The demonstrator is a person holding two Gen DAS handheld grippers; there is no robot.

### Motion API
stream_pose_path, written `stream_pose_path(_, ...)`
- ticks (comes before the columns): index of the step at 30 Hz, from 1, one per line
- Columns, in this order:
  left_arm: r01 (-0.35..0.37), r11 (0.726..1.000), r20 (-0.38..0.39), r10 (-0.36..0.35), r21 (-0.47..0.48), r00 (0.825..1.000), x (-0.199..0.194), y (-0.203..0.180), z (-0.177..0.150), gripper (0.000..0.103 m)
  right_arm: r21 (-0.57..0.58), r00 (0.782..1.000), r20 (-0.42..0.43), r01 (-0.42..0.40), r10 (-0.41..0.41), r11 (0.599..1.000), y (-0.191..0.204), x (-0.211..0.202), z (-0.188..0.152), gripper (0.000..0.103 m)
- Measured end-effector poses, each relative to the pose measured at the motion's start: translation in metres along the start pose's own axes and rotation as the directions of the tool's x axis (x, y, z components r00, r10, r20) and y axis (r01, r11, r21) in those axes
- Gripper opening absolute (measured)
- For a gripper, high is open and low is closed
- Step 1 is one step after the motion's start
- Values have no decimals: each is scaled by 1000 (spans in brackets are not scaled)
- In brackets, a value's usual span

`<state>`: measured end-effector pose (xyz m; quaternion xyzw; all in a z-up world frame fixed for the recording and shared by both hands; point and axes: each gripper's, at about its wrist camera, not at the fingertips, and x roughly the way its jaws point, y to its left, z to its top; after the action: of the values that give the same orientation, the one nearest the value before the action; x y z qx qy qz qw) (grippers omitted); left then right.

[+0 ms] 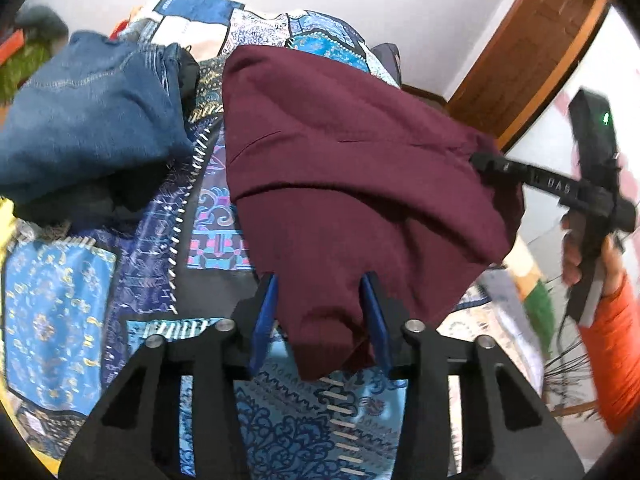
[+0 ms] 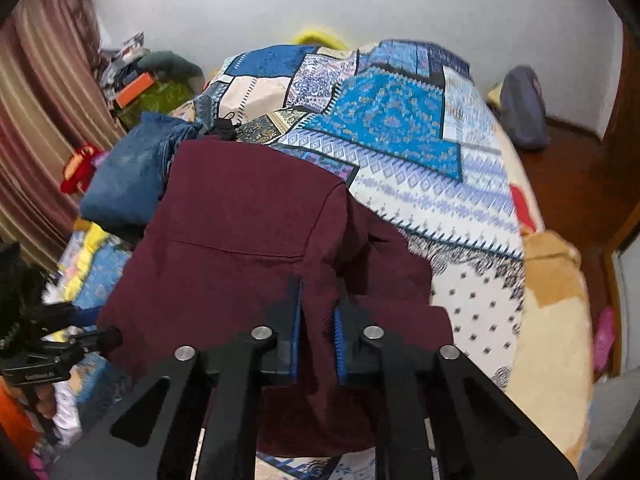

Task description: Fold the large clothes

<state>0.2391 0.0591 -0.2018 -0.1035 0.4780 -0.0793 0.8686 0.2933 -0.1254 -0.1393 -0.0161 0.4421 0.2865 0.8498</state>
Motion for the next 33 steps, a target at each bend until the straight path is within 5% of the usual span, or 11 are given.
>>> stream_pose_path(7,-96,992,5,96,86,995,9,-4,-15,37,-53,989,56,136,-134,989,0,-1,6,5)
stream_pose_path(10,-106,992,-11,107,62,994,12,5,-23,37,-31,963,42,266,-265,963,-23,5,3,1)
stream_pose_path(12,-81,996,-28,81,25,996,10,14,-27,37,28,976,-40,215,-213,976,-47,10,-4,1)
stream_pose_path(15,-62,998,-32,62,-9,998,3,20,-33,37,60,985,-29,173,-172,983,-57,-8,-16,2)
stream_pose_path(25,-129,992,-66,129,16,989,-13,19,-59,34,9,987,-43,157,-157,988,-19,-57,-39,4)
stream_pose_path(26,-131,991,-67,131,10,989,-14,19,-61,34,12,986,-53,156,-155,988,-18,-58,-42,6)
stream_pose_path(30,-111,993,-49,110,-25,993,-15,17,-58,34,16,997,-47,65,-64,998,-10,-67,-55,41)
stream_pose_path(33,-108,994,-35,108,3,993,-10,6,-50,34,-2,998,-26,58,-58,998,2,-73,-61,43)
